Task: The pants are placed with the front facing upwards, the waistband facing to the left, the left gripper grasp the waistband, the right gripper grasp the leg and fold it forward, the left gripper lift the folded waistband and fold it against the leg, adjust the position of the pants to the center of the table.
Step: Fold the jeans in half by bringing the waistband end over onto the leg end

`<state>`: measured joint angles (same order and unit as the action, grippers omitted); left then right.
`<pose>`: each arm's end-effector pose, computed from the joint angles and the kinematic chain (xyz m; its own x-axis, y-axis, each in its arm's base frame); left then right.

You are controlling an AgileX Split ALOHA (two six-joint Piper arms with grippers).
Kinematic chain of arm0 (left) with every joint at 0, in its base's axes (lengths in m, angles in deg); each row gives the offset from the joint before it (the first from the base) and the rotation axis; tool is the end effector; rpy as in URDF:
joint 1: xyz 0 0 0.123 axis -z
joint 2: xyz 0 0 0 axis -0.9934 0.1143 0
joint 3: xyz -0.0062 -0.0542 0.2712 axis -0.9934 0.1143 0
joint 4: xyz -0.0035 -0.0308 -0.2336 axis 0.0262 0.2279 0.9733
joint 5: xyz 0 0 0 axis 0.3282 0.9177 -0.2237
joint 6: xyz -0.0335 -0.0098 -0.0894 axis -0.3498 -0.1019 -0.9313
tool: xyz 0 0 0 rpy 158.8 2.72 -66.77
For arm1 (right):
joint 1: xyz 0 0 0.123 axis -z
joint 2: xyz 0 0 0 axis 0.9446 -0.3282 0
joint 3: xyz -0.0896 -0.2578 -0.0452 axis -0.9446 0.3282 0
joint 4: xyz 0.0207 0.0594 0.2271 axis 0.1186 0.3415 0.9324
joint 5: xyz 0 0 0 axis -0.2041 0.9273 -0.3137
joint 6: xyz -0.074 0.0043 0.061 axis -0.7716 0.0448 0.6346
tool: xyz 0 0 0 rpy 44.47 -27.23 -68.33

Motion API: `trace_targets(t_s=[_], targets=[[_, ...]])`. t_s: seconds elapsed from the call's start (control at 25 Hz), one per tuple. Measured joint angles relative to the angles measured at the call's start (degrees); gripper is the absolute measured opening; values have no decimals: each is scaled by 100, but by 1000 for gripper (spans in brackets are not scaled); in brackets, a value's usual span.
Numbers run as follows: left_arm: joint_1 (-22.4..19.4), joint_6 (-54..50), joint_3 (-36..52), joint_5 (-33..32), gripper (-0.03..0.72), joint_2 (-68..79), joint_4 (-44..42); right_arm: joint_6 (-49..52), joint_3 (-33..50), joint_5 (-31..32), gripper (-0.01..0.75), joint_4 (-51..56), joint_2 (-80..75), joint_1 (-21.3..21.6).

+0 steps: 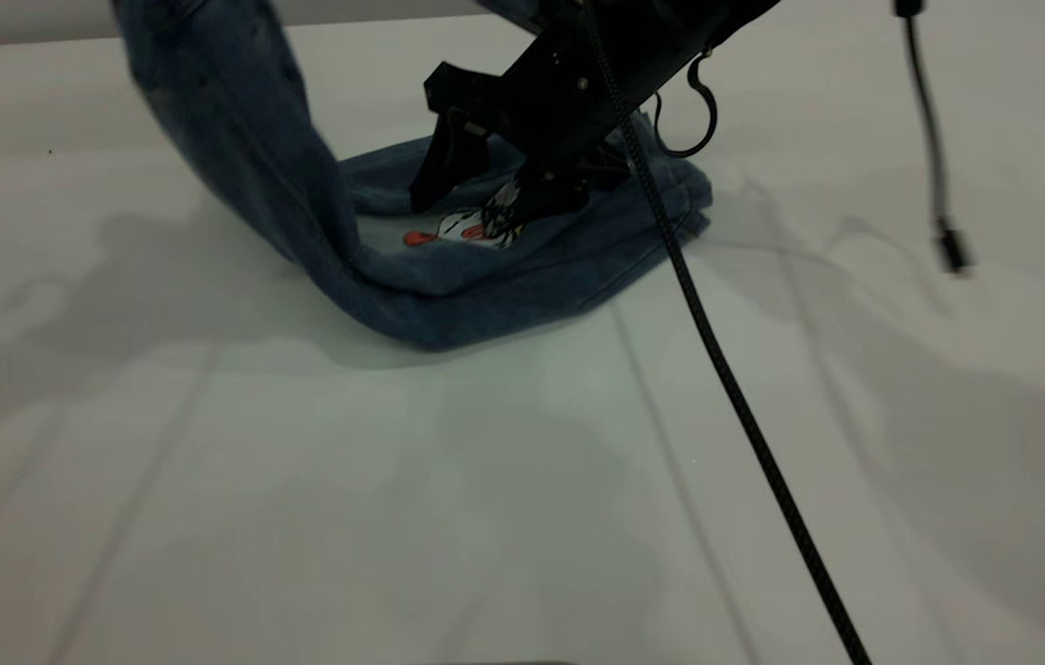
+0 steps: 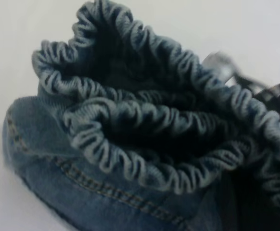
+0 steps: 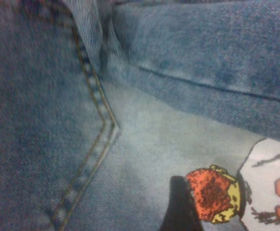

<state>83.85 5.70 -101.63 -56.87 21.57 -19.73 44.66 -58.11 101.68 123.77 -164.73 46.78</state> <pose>0.3319 -0.0509 0.2658 -0.7151 -0.0127 -0.6989 0.3478 0.8608 -0.3715 0.4226 0.2526 0.0471 -0.9632 -0.0908 -0.2530 -0.2437 0.6923 0.6792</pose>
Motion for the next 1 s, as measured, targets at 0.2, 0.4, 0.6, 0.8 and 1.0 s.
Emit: trace_targets(t_s=[0.2,0.4,0.6,0.8,1.0], targets=[[596,8,-109,539,100,0,17,0,13,187,451,-120,82,42],[707,-34,-109,544,100,5,-39,-56,23,190,451,-235,502,492],[857,-83,-109,534,100,40,-39,-69,23,219,451,-241,873,1144],[1393,-89,-109,921,100,534,25,-69,23,424,451,-247,1296,1710],[1809,-94,-160,1518,100,1319,84,-69,23,676,451,-242,1803,1925]])
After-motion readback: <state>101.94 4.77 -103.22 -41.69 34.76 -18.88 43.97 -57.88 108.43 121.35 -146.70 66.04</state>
